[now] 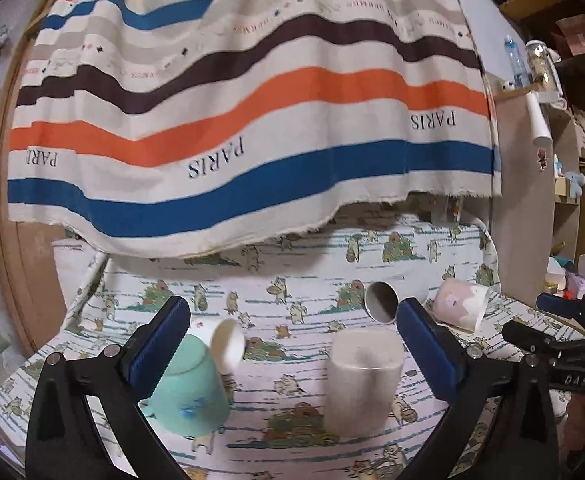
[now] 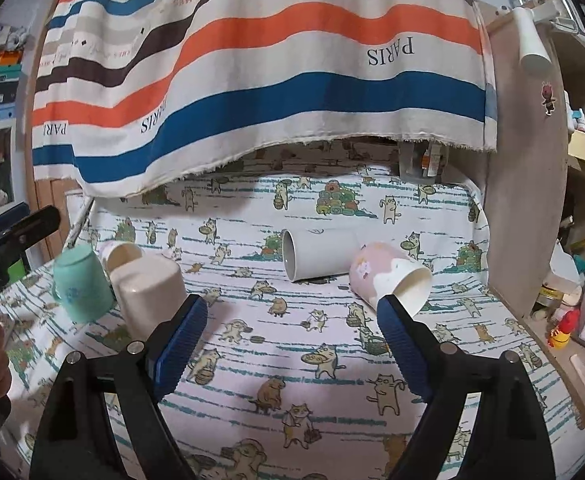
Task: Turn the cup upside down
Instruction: 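Lower the beige cup rim-down onto the cloth with the left tool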
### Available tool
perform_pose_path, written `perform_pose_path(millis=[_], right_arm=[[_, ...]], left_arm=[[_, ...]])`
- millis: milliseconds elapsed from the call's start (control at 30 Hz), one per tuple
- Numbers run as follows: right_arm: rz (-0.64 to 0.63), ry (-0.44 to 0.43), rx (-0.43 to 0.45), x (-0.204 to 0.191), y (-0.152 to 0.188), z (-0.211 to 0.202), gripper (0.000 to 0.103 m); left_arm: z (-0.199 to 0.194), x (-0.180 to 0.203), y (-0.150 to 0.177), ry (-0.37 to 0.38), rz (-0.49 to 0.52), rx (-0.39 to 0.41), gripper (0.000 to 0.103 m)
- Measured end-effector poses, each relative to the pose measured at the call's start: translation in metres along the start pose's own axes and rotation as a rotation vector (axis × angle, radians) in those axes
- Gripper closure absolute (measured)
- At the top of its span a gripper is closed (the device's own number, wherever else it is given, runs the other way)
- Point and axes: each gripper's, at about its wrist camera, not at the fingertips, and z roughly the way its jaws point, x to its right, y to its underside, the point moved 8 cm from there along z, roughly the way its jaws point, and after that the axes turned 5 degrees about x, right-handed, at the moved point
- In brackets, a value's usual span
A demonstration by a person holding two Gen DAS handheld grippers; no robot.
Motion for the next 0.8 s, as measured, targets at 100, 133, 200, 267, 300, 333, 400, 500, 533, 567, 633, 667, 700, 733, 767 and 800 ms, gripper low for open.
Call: perform_pose_path(millis=[100,133,200,267,300,333,400,500,533,567,633,667,700,733,767,800], right_arm=[[0.009,-0.006,0.035,-0.007,-0.006,-0.004,0.003],[0.008,-0.007,0.058,-0.010,-0.009,-0.006,0.000],[-0.001,-0.008,0.107,-0.018,-0.014,-0.011,0.000],[-0.031,-0.021,0.142,-0.031,-0.016,-0.015,0.000],[-0.050,-0.025,0.156,-0.037,-0.017,-0.017,0.000],[-0.068,-0.027,0.168,-0.042,-0.016,-0.019,0.000],[-0.091,-0.032,0.182,-0.050,-0.015,-0.021,0.000],[-0.086,-0.043,0.174,-0.058,-0.009,-0.020,0.000],[-0.076,-0.042,0.168,-0.059,-0.006,-0.018,0.000],[-0.070,-0.037,0.164,-0.059,-0.003,-0.016,0.000],[-0.054,-0.032,0.144,-0.058,0.002,-0.011,0.000],[-0.041,-0.045,0.123,-0.057,0.005,-0.008,0.000],[-0.029,-0.050,0.115,-0.056,0.005,-0.007,0.000],[-0.013,-0.051,0.111,-0.053,0.005,-0.006,0.000],[-0.003,-0.051,0.108,-0.051,0.006,-0.006,0.000],[0.003,-0.053,0.105,-0.050,0.006,-0.005,0.000]], left_arm=[[-0.008,-0.012,0.003,-0.013,0.003,0.026,0.001],[-0.010,-0.014,0.005,-0.013,-0.002,0.028,0.001],[-0.010,-0.020,0.009,-0.012,-0.020,0.021,0.001],[-0.009,-0.024,0.013,-0.010,-0.041,0.016,0.001],[-0.009,-0.025,0.015,-0.006,-0.051,0.014,0.001],[-0.009,-0.026,0.016,-0.002,-0.059,0.012,0.001],[-0.009,-0.029,0.021,0.001,-0.072,0.008,0.001],[-0.008,-0.034,0.030,-0.006,-0.092,0.000,0.001],[-0.008,-0.035,0.032,-0.004,-0.097,-0.004,0.001],[-0.008,-0.035,0.035,-0.002,-0.100,-0.009,0.001],[-0.007,-0.035,0.040,-0.009,-0.096,-0.011,0.001],[-0.007,-0.035,0.042,-0.014,-0.089,-0.010,0.001],[-0.007,-0.034,0.044,-0.015,-0.086,-0.011,0.001],[-0.006,-0.033,0.045,-0.015,-0.083,-0.020,0.001],[-0.005,-0.032,0.046,-0.010,-0.085,-0.024,0.001],[-0.004,-0.033,0.045,-0.009,-0.090,-0.022,0.001]])
